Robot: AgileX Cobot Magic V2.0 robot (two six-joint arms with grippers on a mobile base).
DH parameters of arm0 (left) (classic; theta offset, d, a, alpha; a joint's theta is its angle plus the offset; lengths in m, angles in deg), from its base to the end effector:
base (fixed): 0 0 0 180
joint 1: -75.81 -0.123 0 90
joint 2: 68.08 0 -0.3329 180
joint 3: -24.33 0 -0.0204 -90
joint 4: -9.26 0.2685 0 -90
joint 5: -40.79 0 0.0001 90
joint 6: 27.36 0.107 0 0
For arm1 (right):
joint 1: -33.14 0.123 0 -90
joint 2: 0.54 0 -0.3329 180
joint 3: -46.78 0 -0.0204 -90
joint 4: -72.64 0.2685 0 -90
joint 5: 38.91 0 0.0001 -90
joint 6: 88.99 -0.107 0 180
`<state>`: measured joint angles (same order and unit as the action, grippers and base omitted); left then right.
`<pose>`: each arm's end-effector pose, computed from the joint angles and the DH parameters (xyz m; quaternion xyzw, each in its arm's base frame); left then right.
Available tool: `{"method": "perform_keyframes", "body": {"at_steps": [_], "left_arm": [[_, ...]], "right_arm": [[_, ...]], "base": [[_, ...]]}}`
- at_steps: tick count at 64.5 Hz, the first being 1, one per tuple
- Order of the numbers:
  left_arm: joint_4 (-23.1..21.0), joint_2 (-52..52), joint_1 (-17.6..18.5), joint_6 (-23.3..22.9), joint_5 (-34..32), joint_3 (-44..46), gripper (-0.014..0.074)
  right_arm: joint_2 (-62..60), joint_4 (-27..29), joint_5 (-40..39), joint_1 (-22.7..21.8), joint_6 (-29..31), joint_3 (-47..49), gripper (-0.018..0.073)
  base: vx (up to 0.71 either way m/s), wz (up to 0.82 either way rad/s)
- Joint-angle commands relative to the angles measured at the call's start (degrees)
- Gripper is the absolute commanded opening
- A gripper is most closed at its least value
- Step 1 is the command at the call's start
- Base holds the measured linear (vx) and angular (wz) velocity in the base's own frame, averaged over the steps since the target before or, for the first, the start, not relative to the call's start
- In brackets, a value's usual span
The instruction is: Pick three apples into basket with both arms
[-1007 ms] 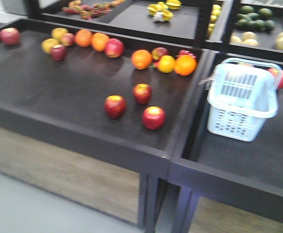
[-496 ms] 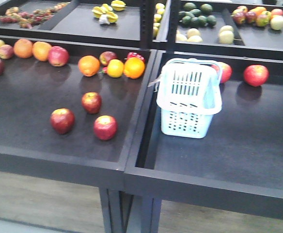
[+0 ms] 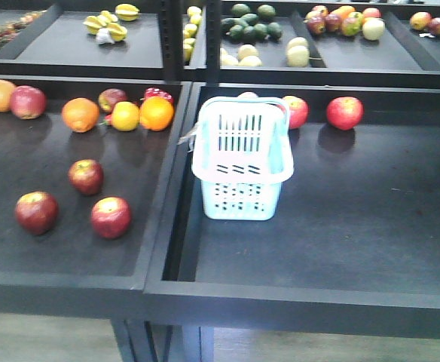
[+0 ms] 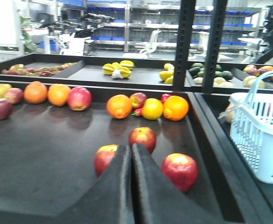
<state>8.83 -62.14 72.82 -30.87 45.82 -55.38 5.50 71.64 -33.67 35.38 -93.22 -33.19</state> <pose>0.0420 0.0021 0.1968 -0.0427 0.7100 -0.0061 0.7029 0.0423 0.0015 0.1946 0.0068 0.7147 0.0328 0.6986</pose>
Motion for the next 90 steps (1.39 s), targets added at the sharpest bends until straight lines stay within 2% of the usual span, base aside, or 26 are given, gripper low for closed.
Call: {"method": "perform_keyframes", "body": {"at_steps": [1,90], "left_arm": [[-0.1,-0.9,0.0,0.0,-3.9,-1.3,-0.0006],[-0.1,-0.9,0.0,0.0,-3.9,-1.3,-0.0006]], "right_arm": [[-0.6,-0.5,-4.1,-0.5,0.3,-0.8,-0.0004],[-0.6,-0.5,-4.1,-0.5,0.3,-0.8,-0.0004]], "base": [[0.09,-0.22],[0.09,-0.07]]}}
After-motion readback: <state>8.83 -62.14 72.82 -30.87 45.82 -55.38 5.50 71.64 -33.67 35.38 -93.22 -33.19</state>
